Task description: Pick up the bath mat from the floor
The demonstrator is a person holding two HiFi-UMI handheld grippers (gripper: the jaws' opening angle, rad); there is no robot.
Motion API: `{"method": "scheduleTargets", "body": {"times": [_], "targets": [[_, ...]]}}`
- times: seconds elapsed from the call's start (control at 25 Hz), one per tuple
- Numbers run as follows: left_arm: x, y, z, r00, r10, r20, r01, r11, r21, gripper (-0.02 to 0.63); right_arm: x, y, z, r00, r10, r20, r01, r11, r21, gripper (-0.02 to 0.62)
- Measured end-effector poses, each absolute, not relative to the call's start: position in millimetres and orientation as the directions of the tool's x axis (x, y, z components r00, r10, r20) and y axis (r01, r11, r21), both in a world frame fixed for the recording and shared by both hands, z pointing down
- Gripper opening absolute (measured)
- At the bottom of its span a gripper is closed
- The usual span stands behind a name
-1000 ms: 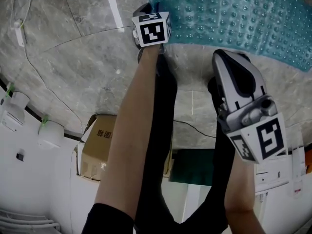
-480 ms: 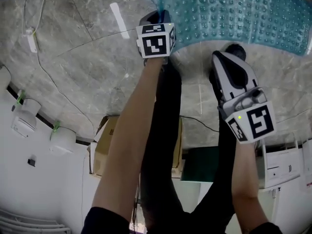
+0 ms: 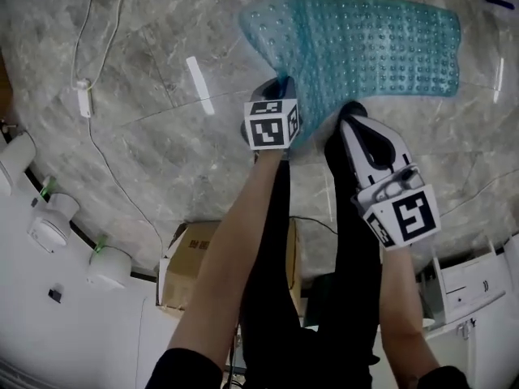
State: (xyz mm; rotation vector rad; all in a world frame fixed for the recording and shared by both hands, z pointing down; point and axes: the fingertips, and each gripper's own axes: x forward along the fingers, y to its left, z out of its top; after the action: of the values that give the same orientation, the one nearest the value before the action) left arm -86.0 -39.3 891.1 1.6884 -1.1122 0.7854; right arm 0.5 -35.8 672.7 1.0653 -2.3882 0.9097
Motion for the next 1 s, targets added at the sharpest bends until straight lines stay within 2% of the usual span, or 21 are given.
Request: {"method": "scheduleTargets", "body": {"times": [0.44,1.0], "targets": [[-27.1,-53.9,710.4,0.451,-0.364,0.815,-0.892,-0.204,0.403,0.035,69.8,-50.8,511.9,-0.607,-0.601,0.52,-0.792,0.507,-0.34,0.012],[-11.7,-19.0,494.9,0.398,-0.501,0.768,-0.917,-0.188,0.353,0.035,151.8,-50.7,334.9,-0.65,-0.63,0.425,-0.756,0.596,-0.272,0.012]]}}
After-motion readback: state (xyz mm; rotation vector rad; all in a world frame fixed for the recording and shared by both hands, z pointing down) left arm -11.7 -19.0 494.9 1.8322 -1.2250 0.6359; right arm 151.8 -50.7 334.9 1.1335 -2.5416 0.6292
